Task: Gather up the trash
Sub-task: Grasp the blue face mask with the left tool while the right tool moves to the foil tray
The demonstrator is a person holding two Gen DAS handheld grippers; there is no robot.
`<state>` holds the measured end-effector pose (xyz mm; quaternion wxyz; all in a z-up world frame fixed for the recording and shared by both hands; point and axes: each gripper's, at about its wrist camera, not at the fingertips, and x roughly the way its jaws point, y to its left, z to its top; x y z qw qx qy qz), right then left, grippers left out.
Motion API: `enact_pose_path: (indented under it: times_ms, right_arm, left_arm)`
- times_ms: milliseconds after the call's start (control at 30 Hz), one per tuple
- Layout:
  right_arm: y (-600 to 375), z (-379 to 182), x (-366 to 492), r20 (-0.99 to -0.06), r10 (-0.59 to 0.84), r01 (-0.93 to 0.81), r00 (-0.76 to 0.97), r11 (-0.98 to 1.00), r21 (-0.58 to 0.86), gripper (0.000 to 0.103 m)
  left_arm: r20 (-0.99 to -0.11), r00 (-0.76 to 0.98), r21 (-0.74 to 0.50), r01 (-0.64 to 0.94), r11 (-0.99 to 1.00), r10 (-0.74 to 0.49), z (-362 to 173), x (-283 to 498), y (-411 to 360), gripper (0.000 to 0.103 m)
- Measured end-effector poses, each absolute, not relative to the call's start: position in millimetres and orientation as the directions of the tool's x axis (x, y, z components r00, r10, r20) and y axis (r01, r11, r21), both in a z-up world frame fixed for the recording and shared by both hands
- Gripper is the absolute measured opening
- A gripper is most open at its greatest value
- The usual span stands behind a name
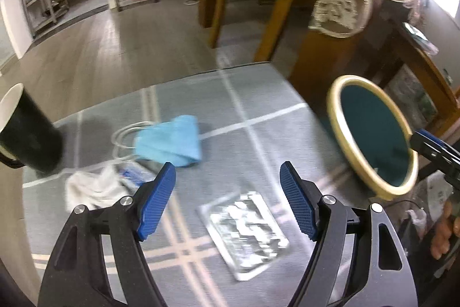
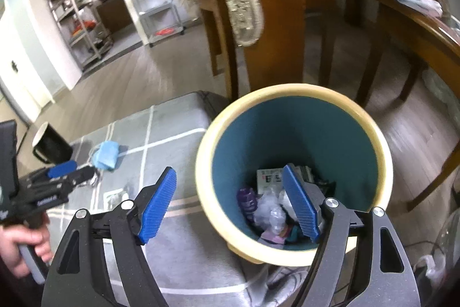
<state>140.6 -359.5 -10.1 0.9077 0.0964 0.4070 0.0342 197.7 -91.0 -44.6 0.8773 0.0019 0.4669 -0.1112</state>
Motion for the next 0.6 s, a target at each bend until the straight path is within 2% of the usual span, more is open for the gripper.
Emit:
enact_pose_path:
  times_ms: [400, 500, 600]
  right_arm:
    - [-309.9, -16.4, 145.1, -0.755, 0.195, -0.096, 0.627, 0.98, 0.174, 0.078]
    - [-299.4, -22.1, 145.5, -0.768, 0.216, -0.123, 0.603, 0.976, 0.179, 0.079]
    - [-287.5, -27.8, 147.7, -0.782, 0.231, -0.142, 0.578, 0.973, 0.182, 0.079]
  left_arm:
    - [-0.861, 0.499, -0.011, 0.177, 0.984, -0.1, -71.1, 230.6, -72.3, 0.073]
    - [-0.875, 0.478, 0.004, 0.168, 0.986, -0.078, -80.3, 241.3, -72.8, 0.069]
    - [-0.887, 0.457, 0.01, 0.168, 0.986, -0.069, -87.8, 250.3, -73.7, 0.057]
